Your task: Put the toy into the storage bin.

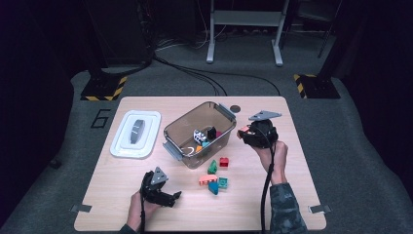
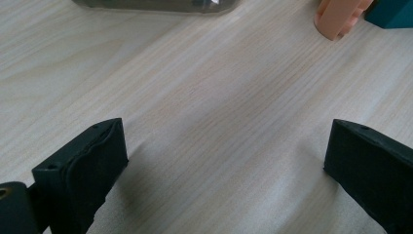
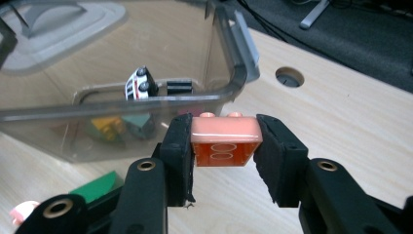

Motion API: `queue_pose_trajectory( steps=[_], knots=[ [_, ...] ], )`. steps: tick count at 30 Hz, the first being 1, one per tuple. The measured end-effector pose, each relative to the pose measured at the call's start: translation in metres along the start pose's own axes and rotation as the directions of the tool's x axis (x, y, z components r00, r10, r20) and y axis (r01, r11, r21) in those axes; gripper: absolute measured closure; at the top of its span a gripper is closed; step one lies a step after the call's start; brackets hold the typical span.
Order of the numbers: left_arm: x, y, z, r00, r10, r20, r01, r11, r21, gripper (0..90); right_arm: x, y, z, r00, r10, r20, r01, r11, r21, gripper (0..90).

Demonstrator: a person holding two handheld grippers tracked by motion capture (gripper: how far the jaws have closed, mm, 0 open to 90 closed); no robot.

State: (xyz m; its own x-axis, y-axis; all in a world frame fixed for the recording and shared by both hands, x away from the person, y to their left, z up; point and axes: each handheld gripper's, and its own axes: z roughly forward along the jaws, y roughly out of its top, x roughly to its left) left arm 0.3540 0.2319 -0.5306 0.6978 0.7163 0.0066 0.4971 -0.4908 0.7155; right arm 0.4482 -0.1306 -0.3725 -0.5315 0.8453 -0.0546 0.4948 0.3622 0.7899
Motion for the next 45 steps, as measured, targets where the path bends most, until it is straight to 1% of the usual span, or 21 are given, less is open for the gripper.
queue_pose_trajectory(
  steps=[2, 3, 4, 7, 10, 12, 14, 17, 18, 21, 24, 28, 30, 32, 34, 38, 39, 40, 41, 42, 45],
  knots=[
    [0.000, 0.000, 0.000, 1.0000, 0.001, 0.002, -0.001, 1.0000, 0.004, 1.8, -0.001, 0.008, -0.001, 0.9999, -0.006, 0.012, 0.006, 1.000, -0.007, 58.8],
    [0.000, 0.000, 0.000, 1.0000, 0.001, 0.002, -0.001, 1.0000, 0.004, 1.8, -0.001, 0.008, -0.001, 0.9999, -0.006, 0.012, 0.006, 1.000, -0.007, 58.8],
    [0.000, 0.000, 0.000, 1.0000, 0.001, 0.002, -0.001, 1.0000, 0.004, 1.9, -0.001, 0.013, -0.001, 0.9998, -0.017, 0.013, 0.017, 1.000, -0.016, 58.8],
    [0.000, 0.000, 0.000, 1.0000, 0.001, 0.002, -0.001, 1.0000, 0.004, 1.9, 0.001, 0.019, 0.001, 0.9997, -0.015, 0.017, 0.015, 1.000, -0.022, 58.7],
    [0.000, 0.000, 0.000, 1.0000, 0.001, 0.002, -0.001, 1.0000, 0.004, 1.8, 0.005, 0.029, 0.006, 0.9992, -0.038, 0.009, 0.038, 0.999, -0.030, 58.7],
    [0.000, 0.000, 0.000, 1.0000, 0.000, -0.001, 0.000, 1.0000, -0.002, 1.8, 0.007, 0.032, 0.008, 0.9992, -0.040, 0.005, 0.040, 0.999, -0.030, 58.8],
    [0.000, 0.000, 0.000, 1.0000, 0.000, -0.001, 0.000, 1.0000, -0.001, 1.9, 0.010, 0.038, 0.014, 0.9981, -0.061, -0.004, 0.061, 0.998, -0.028, 58.7],
    [0.000, 0.000, 0.000, 1.0000, 0.003, -0.001, -0.003, 1.0000, 0.000, 1.9, 0.014, 0.042, 0.019, 0.9975, -0.070, -0.010, 0.069, 0.997, -0.024, 58.7],
    [0.000, 0.000, -0.001, 1.0000, 0.004, 0.003, -0.004, 0.9999, 0.009, 1.9, 0.015, 0.044, 0.021, 0.9963, -0.085, -0.014, 0.085, 0.996, -0.025, 58.7],
    [0.000, 0.000, 0.000, 1.0000, 0.004, 0.001, -0.004, 1.0000, 0.004, 1.9, 0.022, 0.048, 0.029, 0.9954, -0.091, -0.028, 0.091, 0.996, -0.009, 58.7],
    [0.000, 0.000, 0.000, 1.0000, 0.003, 0.000, -0.003, 1.0000, 0.001, 1.9, 0.029, 0.050, 0.041, 0.9940, -0.098, -0.050, 0.099, 0.995, 0.012, 58.7],
    [0.000, 0.000, 0.000, 1.0000, 0.003, 0.000, -0.003, 1.0000, 0.001, 1.9, 0.033, 0.049, 0.049, 0.9916, -0.111, -0.067, 0.113, 0.993, 0.037, 58.7],
    [0.000, 0.000, 0.000, 1.0000, 0.002, -0.001, -0.002, 1.0000, 0.000, 1.9, 0.032, 0.049, 0.052, 0.9899, -0.120, -0.076, 0.123, 0.992, 0.033, 58.6],
    [0.000, 0.000, 0.000, 1.0000, 0.003, 0.000, -0.003, 1.0000, 0.001, 1.9, 0.032, 0.048, 0.052, 0.9896, -0.123, -0.075, 0.126, 0.991, 0.035, 58.6],
    [0.000, 0.000, 0.000, 1.0000, 0.003, 0.001, -0.003, 1.0000, 0.003, 1.9, 0.033, 0.047, 0.052, 0.9900, -0.111, -0.087, 0.116, 0.992, 0.052, 58.6],
    [0.000, 0.000, 0.000, 1.0000, 0.000, 0.000, 0.000, 1.0000, 0.001, 1.9, 0.032, 0.043, 0.054, 0.9884, -0.121, -0.092, 0.128, 0.989, 0.072, 58.6],
    [0.000, 0.000, 0.000, 1.0000, 0.000, -0.001, 0.000, 1.0000, -0.002, 1.9, 0.032, 0.042, 0.054, 0.9897, -0.103, -0.099, 0.112, 0.990, 0.088, 58.6],
    [0.000, 0.000, 0.000, 1.0000, 0.000, 0.000, 0.000, 1.0000, 0.001, 1.9, 0.031, 0.041, 0.056, 0.9883, -0.117, -0.098, 0.125, 0.989, 0.083, 58.5],
    [0.000, 0.000, 0.000, 1.0000, 0.000, 0.000, 0.000, 1.0000, 0.001, 1.9, 0.031, 0.041, 0.056, 0.9883, -0.117, -0.098, 0.125, 0.989, 0.083, 58.5],
    [0.000, 0.000, 0.000, 1.0000, 0.000, 0.000, 0.000, 1.0000, 0.000, 1.9, 0.031, 0.040, 0.055, 0.9887, -0.106, -0.106, 0.116, 0.988, 0.097, 58.3],
    [0.000, 0.000, 0.000, 1.0000, 0.001, 0.001, -0.001, 1.0000, 0.003, 1.9, 0.032, 0.038, 0.055, 0.9882, -0.102, -0.114, 0.113, 0.989, 0.096, 58.2]
  ],
)
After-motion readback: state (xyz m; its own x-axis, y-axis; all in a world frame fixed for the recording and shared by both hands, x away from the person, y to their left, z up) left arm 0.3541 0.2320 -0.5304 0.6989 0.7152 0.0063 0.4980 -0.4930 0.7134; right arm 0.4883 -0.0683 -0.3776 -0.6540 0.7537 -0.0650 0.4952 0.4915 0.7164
